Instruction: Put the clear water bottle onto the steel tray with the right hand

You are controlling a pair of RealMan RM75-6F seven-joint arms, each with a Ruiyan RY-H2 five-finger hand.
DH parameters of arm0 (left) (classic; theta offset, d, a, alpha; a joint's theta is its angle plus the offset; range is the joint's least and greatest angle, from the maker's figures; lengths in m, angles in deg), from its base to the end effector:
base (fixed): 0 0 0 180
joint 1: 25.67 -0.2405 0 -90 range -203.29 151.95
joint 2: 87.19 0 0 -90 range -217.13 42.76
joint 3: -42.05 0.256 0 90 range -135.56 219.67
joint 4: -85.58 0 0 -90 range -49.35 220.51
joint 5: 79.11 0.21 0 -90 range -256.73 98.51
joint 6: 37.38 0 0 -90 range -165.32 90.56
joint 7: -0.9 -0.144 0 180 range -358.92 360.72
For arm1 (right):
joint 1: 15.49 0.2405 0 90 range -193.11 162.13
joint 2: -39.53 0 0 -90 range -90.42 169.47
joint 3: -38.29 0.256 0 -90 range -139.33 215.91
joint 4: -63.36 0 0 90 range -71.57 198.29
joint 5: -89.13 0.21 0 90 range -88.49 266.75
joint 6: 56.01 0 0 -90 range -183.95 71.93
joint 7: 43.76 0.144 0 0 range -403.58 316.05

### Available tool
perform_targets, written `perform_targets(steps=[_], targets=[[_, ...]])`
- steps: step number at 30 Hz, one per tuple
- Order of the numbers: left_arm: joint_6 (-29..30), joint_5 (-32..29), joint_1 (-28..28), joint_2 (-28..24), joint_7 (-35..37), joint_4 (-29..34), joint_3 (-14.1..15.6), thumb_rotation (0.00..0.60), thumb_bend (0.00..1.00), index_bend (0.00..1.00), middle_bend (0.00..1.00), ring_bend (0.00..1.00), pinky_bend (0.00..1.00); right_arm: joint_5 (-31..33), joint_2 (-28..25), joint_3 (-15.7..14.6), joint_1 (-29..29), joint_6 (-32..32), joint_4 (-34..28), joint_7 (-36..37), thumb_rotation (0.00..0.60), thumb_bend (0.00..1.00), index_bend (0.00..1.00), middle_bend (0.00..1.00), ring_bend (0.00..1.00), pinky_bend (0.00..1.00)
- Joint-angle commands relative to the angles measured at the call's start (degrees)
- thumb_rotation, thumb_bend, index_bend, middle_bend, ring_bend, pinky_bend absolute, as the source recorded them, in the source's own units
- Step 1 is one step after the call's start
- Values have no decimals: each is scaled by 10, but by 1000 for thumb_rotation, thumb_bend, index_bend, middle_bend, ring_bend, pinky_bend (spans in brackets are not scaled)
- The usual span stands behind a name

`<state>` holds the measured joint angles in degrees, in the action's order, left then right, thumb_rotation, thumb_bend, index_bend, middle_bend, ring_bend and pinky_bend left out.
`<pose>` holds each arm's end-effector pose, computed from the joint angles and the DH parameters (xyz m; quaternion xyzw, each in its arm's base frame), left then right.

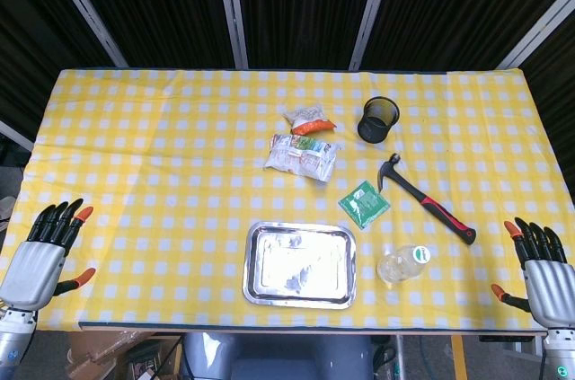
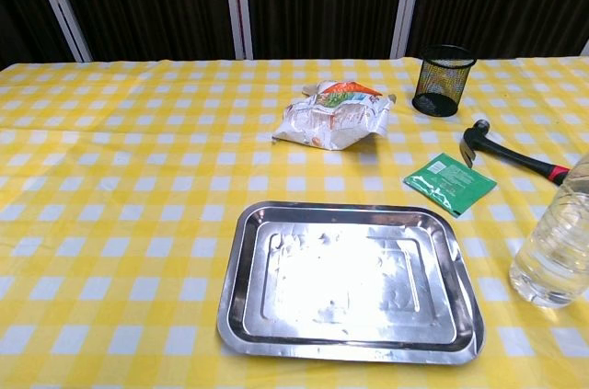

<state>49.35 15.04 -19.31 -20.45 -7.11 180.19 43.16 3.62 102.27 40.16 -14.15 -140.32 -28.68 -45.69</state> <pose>-0.2790 0.1711 0.1290 -0.6576 -0.3392 -0.3963 0.5436 -0.3275 -0.1578 0.1639 0.5966 -0.3974 0.3422 0.6075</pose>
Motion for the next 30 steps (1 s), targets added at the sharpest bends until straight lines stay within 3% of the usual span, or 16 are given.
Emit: perform_targets(steps=[1, 30], targets=[[-3, -2, 1, 0, -2, 0, 0, 600, 190, 17, 0, 0, 0, 1, 0, 0, 0, 1, 0, -1, 600, 214, 88, 63, 0, 0], [-2, -3, -3, -2, -9, 9, 1, 600, 190, 18, 0, 0, 0, 0, -9, -7, 3, 16, -4, 19, 600, 214, 88, 63, 0, 0]])
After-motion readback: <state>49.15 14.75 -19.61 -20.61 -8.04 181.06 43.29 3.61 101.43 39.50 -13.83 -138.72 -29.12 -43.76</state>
